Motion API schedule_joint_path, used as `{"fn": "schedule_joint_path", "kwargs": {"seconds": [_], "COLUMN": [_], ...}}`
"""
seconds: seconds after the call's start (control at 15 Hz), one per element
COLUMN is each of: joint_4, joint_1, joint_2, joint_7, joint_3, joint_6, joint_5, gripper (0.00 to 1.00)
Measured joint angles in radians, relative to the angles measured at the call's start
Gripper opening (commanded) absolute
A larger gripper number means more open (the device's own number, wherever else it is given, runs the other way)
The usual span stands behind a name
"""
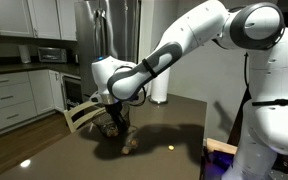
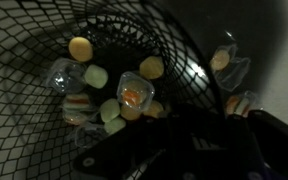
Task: Move the black basket to the left
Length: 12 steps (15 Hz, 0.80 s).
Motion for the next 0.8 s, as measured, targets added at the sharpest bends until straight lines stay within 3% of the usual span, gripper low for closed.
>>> {"fn": "schedule_joint_path", "kwargs": {"seconds": [0.13,0.2,0.27,0.8], "joint_4": [0.008,0.008,0.008,0.013], "joint_1": [-0.005,-0.008,-0.011,-0.023], "joint_2": [0.003,0.003,0.003,0.002], "joint_7": [-0.029,-0.044,-0.056,-0.098], "joint_3": [0.000,0.000,0.000,0.000], "joint_6": [0.000,0.000,0.000,0.000], "joint_5": [0.021,0.033,0.043,0.090], "gripper": [0.04,0.21,0.30,0.81]}}
